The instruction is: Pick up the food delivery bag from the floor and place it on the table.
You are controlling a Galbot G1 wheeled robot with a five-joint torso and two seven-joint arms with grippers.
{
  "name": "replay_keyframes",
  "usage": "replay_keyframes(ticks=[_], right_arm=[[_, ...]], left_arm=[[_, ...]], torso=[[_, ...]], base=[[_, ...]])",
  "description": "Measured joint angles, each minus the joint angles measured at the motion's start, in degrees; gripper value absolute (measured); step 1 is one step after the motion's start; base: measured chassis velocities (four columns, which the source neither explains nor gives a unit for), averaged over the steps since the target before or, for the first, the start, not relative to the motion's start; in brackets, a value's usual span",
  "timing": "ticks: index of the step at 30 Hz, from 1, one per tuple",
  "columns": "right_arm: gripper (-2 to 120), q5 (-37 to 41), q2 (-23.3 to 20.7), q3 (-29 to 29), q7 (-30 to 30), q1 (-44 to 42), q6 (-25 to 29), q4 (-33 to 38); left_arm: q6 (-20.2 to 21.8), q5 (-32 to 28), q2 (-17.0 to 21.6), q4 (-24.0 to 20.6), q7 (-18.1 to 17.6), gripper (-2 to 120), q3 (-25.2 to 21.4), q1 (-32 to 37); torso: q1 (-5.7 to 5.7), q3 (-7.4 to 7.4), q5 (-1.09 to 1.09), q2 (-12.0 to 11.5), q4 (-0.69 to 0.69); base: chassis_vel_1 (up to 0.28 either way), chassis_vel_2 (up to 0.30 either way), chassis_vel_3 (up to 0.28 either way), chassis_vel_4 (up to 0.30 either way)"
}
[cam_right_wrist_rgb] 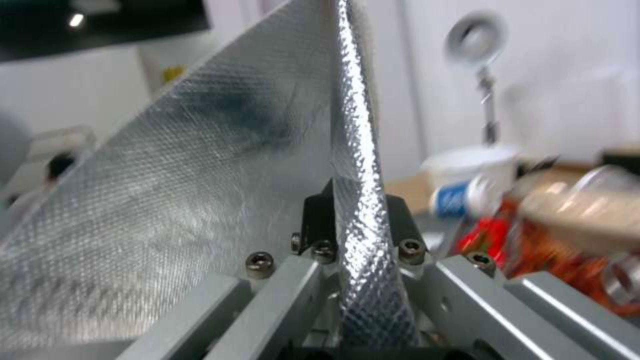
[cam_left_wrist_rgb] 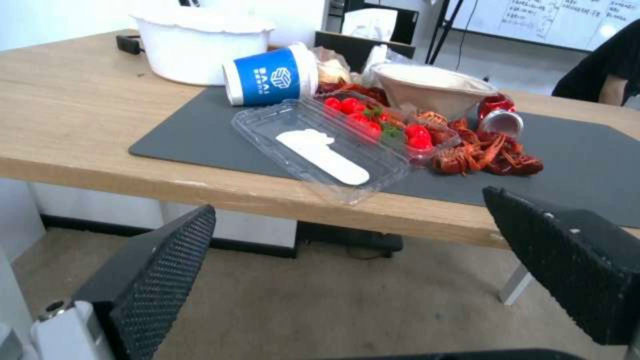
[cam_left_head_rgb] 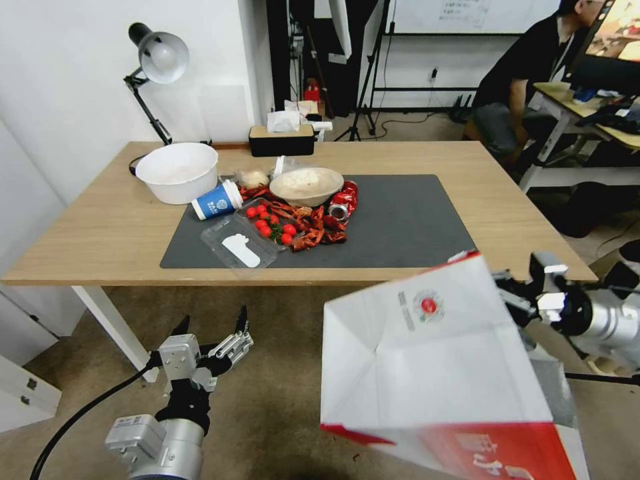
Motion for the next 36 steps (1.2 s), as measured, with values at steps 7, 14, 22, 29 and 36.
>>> replay_keyframes(ticks=[7,14,22,29,36], right_arm=[[0,4.58,-2.68,2.73,2.03,-1.19,0.13,2.64],[0,10.48,-5.07,6.65,5.42,-0.89,-0.50,3.16],[0,30.33,-9.26,11.54,36.18,0.70,2.00,9.51],[0,37.67,-11.63,7.70,64.14,11.57,1.87,11.69],[0,41.04,-12.73,3.52,79.72,19.29,0.69,7.55]], left_arm=[[-0.16,0.05,-0.03,0.12,-0.01,100,0.05,0.02],[-0.34,0.28,-0.08,0.25,-0.11,100,0.28,0.04],[-0.67,0.28,0.15,0.18,0.07,100,0.19,0.14],[-0.86,0.23,0.52,0.18,0.01,100,-0.04,-0.03],[-0.99,-0.27,0.87,0.23,-0.32,100,-0.41,-0.44]], torso=[[-0.07,-0.09,0.00,-0.16,-0.01],[-0.12,-0.14,0.00,-0.25,-0.01],[-0.16,-0.19,-0.01,-0.33,0.00],[-0.17,-0.21,-0.01,-0.39,0.00],[-0.18,-0.22,-0.01,-0.41,0.00]], base=[[0.000,0.000,0.000,0.000],[0.000,0.000,0.000,0.000],[0.000,0.000,0.000,0.000],[0.000,0.000,0.000,0.000],[0.000,0.000,0.000,0.000]])
